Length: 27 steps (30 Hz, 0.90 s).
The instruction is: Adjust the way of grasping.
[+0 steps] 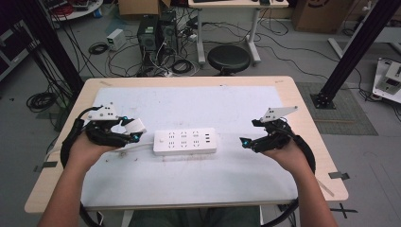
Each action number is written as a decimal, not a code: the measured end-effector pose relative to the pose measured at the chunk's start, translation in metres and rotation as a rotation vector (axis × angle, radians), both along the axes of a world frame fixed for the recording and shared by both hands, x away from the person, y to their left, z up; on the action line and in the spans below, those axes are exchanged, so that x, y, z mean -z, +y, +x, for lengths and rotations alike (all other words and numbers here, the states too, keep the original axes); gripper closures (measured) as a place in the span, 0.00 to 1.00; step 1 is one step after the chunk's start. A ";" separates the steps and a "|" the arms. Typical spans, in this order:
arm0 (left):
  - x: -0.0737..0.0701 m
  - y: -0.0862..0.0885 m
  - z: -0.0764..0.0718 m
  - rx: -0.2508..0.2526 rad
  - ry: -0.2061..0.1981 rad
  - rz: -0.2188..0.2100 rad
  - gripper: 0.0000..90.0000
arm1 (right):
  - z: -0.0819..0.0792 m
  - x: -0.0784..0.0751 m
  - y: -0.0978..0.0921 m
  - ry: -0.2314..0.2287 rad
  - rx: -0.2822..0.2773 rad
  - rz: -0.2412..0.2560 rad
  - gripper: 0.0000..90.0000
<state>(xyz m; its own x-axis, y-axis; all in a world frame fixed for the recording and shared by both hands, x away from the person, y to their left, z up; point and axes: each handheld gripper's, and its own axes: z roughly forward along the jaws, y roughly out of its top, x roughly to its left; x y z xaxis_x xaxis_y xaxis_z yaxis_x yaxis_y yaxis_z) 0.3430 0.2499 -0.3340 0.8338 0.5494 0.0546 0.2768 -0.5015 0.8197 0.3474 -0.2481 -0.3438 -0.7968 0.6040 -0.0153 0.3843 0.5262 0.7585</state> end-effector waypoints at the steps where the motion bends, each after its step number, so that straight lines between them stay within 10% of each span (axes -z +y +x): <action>1: 0.000 -0.005 0.000 0.019 -0.002 0.004 0.47 | 0.000 -0.001 0.001 0.003 -0.004 0.000 0.19; 14: 0.008 -0.038 -0.006 0.149 -0.044 0.010 0.47 | -0.001 -0.009 0.022 0.029 -0.068 0.018 0.19; 27: 0.032 -0.085 -0.022 0.248 -0.124 0.010 0.47 | -0.003 0.000 0.059 0.154 -0.166 0.068 0.19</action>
